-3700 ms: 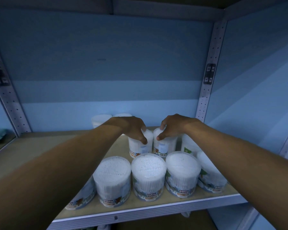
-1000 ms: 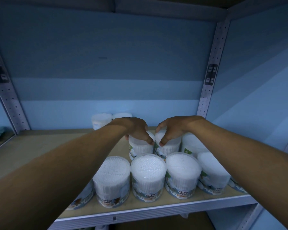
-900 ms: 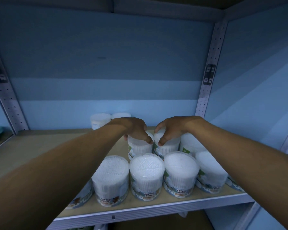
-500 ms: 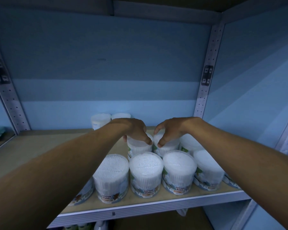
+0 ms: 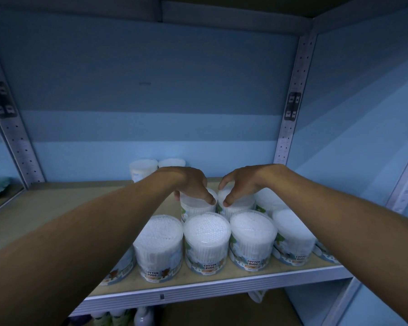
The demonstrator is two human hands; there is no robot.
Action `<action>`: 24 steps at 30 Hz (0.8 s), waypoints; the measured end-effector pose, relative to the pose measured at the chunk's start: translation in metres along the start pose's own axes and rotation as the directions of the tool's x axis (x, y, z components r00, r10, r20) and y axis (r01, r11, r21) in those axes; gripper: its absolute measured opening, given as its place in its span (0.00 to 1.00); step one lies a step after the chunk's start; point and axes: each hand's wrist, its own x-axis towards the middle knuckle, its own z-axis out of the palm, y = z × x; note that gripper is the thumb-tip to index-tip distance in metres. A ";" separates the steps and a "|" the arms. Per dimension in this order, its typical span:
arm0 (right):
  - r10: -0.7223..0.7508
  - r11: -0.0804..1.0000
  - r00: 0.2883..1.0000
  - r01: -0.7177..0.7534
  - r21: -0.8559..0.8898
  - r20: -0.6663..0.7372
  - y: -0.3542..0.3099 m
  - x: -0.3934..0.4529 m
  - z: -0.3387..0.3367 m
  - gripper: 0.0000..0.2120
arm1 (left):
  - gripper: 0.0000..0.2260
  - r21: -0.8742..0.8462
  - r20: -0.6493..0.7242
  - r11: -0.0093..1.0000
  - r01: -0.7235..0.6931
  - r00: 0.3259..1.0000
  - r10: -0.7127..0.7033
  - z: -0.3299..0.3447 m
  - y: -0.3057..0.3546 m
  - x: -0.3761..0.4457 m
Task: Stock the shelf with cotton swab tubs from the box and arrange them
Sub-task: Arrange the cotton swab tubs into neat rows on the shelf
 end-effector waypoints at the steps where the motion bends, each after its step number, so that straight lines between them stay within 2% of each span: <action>1: 0.000 1.000 1.000 0.000 0.001 0.002 0.000 -0.001 0.000 0.31 | 0.34 -0.001 -0.002 1.000 0.001 1.000 -0.001 0.000 0.000 -0.001; 18: 0.025 1.000 0.999 -0.025 0.008 0.035 0.000 -0.004 0.002 0.35 | 0.35 -0.043 0.001 0.999 -0.009 1.000 0.009 0.003 -0.002 -0.011; 24: 0.013 1.000 1.000 -0.013 -0.011 -0.016 0.000 -0.001 0.000 0.35 | 0.35 -0.040 0.000 0.999 0.012 1.000 -0.012 0.001 -0.003 -0.013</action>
